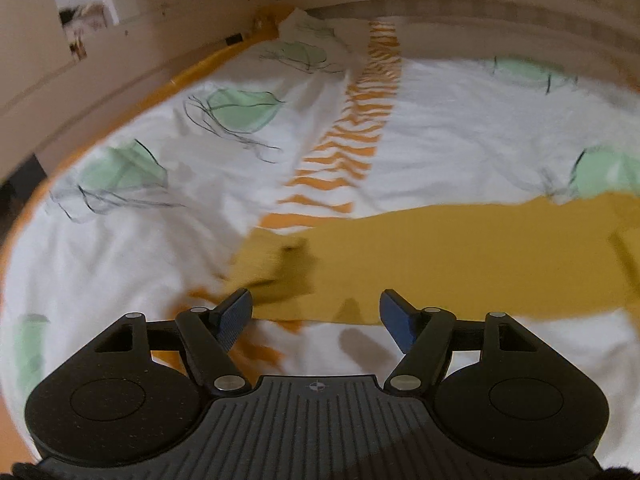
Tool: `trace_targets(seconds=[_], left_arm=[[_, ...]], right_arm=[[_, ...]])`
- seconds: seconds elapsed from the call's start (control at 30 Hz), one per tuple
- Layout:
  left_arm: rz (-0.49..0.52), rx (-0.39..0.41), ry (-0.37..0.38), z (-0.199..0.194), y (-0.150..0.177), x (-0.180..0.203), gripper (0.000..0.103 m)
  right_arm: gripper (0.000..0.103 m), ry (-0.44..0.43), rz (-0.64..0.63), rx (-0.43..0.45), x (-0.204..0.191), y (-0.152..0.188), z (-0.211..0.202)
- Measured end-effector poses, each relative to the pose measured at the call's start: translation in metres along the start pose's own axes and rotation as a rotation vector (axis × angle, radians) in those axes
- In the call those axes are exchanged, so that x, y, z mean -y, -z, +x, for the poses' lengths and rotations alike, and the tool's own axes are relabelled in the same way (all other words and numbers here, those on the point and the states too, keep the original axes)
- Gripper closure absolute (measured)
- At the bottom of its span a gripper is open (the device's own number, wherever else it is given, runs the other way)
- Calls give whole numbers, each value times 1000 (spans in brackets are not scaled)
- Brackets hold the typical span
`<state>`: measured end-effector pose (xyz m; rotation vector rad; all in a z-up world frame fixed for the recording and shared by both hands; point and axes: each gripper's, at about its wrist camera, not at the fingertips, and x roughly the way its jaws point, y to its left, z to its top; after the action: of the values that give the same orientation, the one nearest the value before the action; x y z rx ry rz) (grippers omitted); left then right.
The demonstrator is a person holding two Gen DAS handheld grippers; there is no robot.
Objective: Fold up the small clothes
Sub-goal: 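Move the left gripper to the other sleeve cuff and grasp it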
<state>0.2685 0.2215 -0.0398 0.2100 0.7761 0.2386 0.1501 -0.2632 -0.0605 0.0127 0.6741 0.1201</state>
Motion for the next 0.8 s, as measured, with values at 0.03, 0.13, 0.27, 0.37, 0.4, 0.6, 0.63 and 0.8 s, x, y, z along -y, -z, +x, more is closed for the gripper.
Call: trace_targets(seconds=[0.03, 0.13, 0.27, 0.37, 0.4, 0.6, 0.63, 0.8], left_arm=[[36, 1, -22, 4, 2, -1, 34], [133, 1, -105, 17, 6, -2, 34], [120, -3, -123, 29, 5, -13, 35], [97, -6, -139, 39, 0, -21, 35], [92, -11, -140, 43, -3, -24, 36], [30, -65, -95, 66, -12, -37, 49], [24, -61, -79, 66, -12, -39, 50], [30, -69, -15, 70, -10, -40, 75]], right_arm=[[1, -10, -10, 8, -7, -4, -1], [1, -52, -41, 8, -26, -14, 2], [1, -116, -67, -5, -48, -23, 9], [1, -145, -92, -5, -62, -27, 13], [1, -152, -102, -7, -67, -27, 14], [1, -178, -120, -27, -78, -26, 18], [1, -179, -115, -30, -79, -26, 18], [1, -185, -89, -41, -75, -26, 20]])
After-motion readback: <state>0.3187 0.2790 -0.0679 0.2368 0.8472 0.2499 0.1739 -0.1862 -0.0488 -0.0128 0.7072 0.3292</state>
